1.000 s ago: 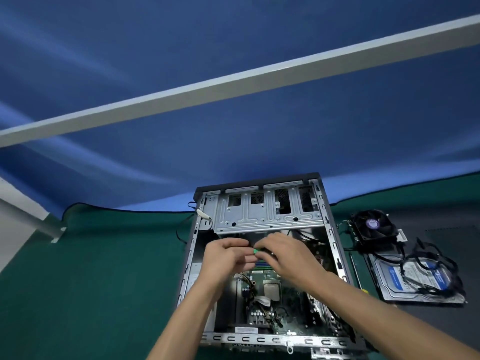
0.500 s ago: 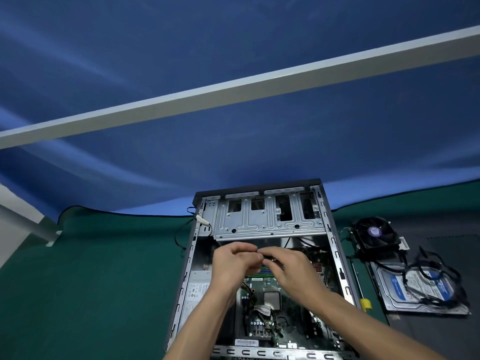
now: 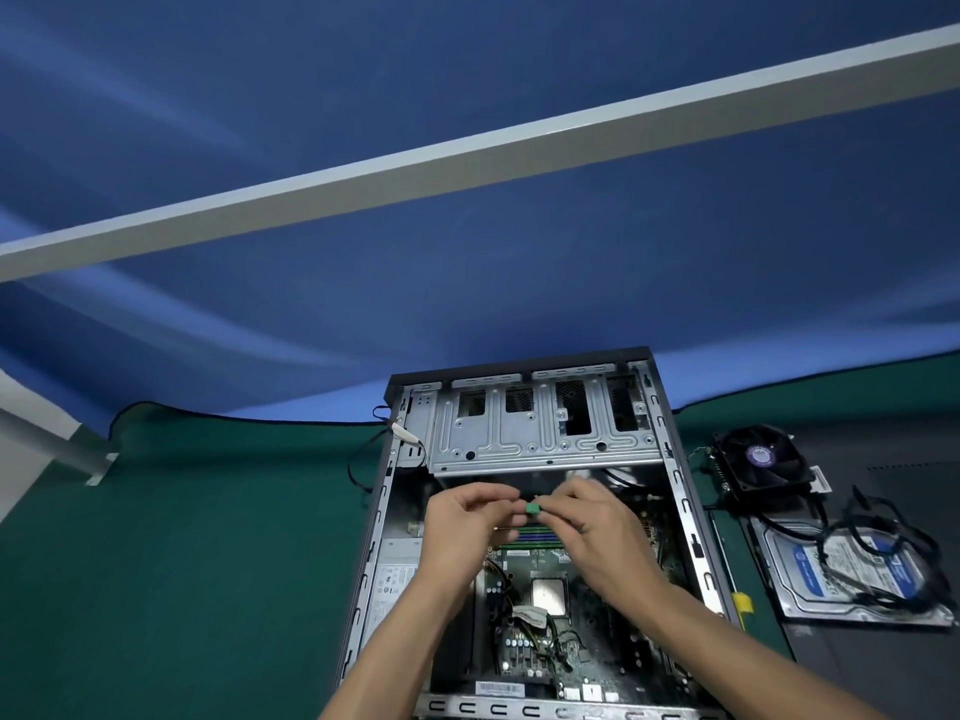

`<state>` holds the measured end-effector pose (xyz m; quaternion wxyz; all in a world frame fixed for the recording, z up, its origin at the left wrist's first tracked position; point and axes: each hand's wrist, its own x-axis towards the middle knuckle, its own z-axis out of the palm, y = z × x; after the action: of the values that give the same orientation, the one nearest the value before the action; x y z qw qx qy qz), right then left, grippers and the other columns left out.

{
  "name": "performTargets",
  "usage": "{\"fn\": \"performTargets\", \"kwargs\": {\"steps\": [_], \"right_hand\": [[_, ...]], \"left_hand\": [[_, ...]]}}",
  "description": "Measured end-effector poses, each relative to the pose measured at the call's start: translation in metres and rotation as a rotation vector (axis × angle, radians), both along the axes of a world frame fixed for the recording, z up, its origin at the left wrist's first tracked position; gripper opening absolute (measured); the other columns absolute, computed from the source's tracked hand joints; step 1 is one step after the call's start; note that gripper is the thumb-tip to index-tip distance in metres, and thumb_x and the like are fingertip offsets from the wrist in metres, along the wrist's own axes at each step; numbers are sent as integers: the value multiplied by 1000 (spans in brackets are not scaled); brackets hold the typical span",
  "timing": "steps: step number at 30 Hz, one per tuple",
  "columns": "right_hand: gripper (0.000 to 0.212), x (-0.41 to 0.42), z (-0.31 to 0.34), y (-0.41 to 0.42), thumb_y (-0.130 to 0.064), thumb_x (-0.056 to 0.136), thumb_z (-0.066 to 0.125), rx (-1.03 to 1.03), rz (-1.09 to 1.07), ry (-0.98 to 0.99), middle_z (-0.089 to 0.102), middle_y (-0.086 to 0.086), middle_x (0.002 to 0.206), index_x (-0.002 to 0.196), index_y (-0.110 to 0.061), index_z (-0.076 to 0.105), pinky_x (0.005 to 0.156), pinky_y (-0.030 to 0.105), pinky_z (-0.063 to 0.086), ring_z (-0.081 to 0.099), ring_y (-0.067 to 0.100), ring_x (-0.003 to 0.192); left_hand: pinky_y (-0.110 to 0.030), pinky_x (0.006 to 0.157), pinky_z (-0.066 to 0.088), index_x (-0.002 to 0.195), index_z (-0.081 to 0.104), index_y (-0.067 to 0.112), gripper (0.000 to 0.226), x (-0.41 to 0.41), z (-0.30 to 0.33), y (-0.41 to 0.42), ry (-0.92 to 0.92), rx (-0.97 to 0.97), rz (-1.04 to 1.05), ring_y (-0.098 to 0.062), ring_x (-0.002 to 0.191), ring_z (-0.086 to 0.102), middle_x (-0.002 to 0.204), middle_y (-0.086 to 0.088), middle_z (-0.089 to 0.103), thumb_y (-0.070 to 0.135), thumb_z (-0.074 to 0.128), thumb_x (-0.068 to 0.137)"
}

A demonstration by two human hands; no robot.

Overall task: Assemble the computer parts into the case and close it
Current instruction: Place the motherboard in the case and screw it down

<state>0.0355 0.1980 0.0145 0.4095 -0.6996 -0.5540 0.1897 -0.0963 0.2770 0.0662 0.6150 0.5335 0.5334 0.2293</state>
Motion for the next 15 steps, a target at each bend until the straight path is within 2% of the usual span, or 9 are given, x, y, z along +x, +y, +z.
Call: {"fn": "performTargets", "kwargs": {"steps": [2,4,7,10,12,15], "right_hand": [[16,-1,-6,4,-32,88,65,-67,-45,-52,48,-15,93,100,-24,72,71,22,36,44,4,90],[16,0,-12,9,-39,88,63,-162,-47,-26,48,-18,93,97,-27,69,75,22,35,43,1,92],[18,1,-21,16,-42,87,62,-283,-17,41,58,-16,93,96,-28,69,72,20,36,50,3,88],[23,-1,-31,22,-39,89,62,-311,-31,52,56,-14,91,103,-25,71,68,14,34,51,3,87],[25,-3,-37,28,-37,89,61,-310,-51,36,50,-15,85,108,-23,71,71,16,34,48,3,86],[26,-10,-46,37,-33,91,60,-332,-58,-2,43,-18,79,113,-22,70,71,16,30,42,4,85]], "left_hand": [[-20,75,50,87,72,15,22,-8,-9,7,346,259,-142,-13,86,68,85,4,73,1,56,89],[-19,82,44,103,72,20,23,-19,-16,14,653,443,-324,-9,100,62,103,9,69,13,53,92],[-24,96,42,122,63,18,30,-31,-29,28,811,374,-489,-14,116,56,125,3,63,21,49,96],[-36,106,37,132,53,20,38,-31,-38,46,989,279,-692,-19,122,53,133,0,57,30,48,96],[-36,107,36,134,50,18,41,-28,-41,61,984,148,-793,-21,123,51,138,-3,52,33,48,96],[-25,98,36,140,43,12,44,-18,-46,78,759,-143,-814,-21,126,46,144,-7,44,23,48,98]]}}
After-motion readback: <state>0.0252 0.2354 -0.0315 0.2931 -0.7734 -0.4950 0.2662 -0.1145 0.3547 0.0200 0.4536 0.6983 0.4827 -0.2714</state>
